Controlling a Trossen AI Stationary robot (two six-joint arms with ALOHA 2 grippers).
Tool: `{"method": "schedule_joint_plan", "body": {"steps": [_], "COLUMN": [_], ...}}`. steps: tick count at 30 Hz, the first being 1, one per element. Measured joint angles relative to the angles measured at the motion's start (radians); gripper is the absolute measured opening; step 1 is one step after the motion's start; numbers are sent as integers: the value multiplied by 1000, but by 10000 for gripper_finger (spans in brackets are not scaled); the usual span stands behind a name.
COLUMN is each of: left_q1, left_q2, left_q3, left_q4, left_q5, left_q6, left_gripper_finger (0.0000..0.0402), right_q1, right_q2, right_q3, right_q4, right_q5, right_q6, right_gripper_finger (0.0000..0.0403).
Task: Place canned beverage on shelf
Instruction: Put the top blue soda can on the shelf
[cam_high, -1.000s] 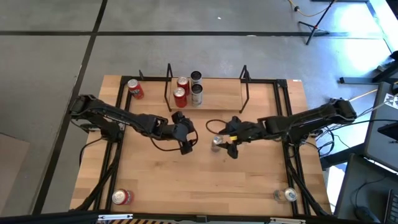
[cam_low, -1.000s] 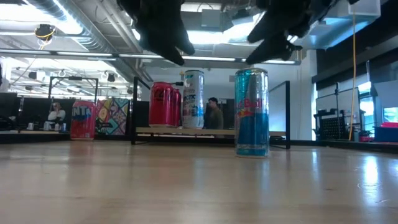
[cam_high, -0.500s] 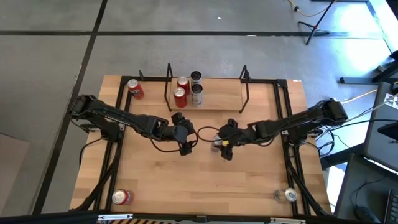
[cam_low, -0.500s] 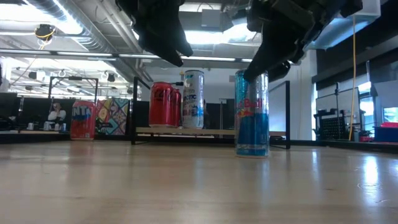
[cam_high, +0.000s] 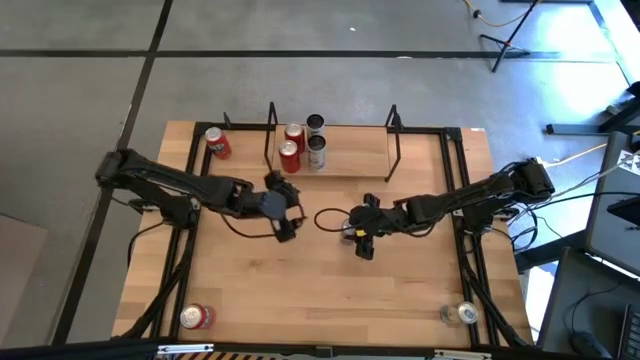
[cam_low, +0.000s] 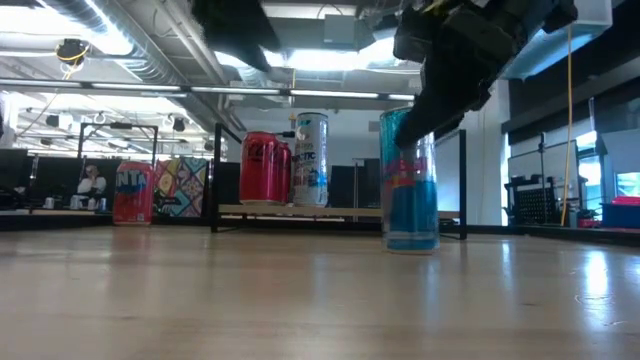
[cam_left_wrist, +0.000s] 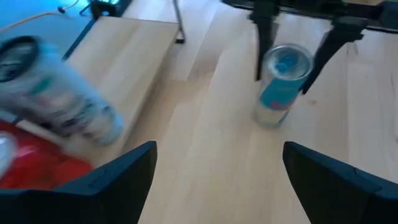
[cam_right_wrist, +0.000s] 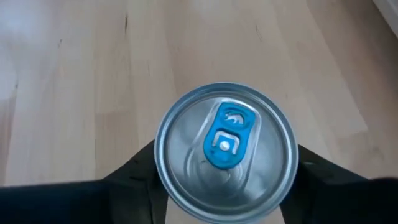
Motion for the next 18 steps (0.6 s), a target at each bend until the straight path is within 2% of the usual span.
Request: {"method": "schedule_joint_plan", "body": {"steps": [6, 10, 15, 18], "left_q1": [36, 76, 145, 190], "left_q2": [-206, -319, -425, -466], "left_q3": [0, 1, 1, 1], "left_q4": [-115, -167, -235, -248], "left_q5": [26, 26, 51, 60], "left_q6": [-6, 11, 46, 63], "left_gripper_finger": [345, 345, 345, 345], "right_q1": [-92, -193, -335, -435], "right_q2": [-27, -25, -25, -25], "right_q3": [153, 299, 465, 498], "right_q4": [-132, -246, -378, -377], "right_q5": [-18, -80, -113, -145], "right_q6": [-112, -179, -262, -315], "right_gripper_finger": [197, 197, 197, 197]}}
